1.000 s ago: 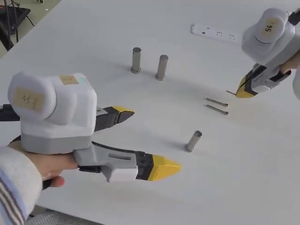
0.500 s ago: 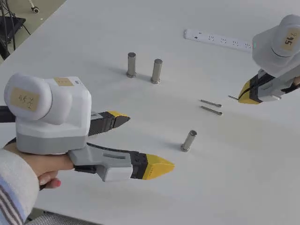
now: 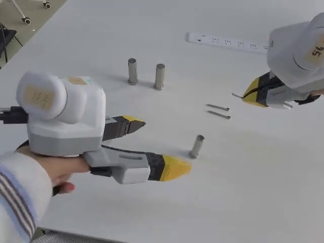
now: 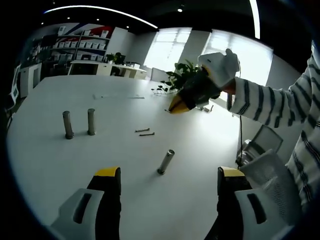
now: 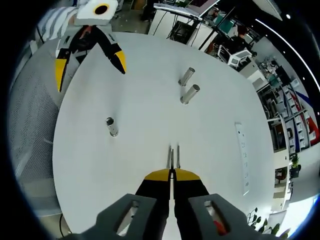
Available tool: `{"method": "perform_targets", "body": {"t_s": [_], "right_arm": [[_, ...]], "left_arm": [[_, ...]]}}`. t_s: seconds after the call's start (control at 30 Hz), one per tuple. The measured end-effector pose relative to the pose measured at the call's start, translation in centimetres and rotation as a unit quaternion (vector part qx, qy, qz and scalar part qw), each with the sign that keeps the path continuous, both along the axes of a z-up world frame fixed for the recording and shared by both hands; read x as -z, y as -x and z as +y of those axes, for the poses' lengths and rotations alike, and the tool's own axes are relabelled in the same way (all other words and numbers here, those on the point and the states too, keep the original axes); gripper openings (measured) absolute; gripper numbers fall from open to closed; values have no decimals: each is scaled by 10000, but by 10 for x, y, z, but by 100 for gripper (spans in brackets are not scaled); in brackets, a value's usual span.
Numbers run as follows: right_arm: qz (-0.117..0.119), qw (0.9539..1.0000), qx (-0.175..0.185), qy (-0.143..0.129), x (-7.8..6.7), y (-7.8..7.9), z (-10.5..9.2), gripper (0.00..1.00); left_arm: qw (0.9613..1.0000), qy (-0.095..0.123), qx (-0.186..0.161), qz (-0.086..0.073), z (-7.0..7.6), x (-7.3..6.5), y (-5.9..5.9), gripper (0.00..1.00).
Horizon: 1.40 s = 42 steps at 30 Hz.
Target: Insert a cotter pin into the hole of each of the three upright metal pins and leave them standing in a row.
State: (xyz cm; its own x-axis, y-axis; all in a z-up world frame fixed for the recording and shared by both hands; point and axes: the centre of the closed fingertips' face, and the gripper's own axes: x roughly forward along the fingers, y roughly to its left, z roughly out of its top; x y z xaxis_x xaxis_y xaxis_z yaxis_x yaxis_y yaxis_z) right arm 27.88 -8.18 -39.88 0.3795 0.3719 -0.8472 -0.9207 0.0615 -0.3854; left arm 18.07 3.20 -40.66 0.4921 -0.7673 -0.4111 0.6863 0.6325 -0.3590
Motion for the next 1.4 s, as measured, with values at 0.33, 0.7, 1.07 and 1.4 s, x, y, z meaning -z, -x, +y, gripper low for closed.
{"method": "perform_targets", "body": {"t_s": [0.33,0.7,1.07,1.4], "right_arm": [[-392,9977,-25,-546,-13,24,15,0],[-655,9953,-60,-711,-17,49,23,0],[-676,9952,-300,-645,-7,73,37,0],[-689,9938,-280,-827,-11,82,45,0]], "left_arm": [[9998,200,14,71,-14,-8,-12,68],[9956,840,153,379,-39,-23,-20,53],[9925,1043,185,616,-51,-25,-22,38],[9894,1223,298,730,-60,-28,-16,21]]}}
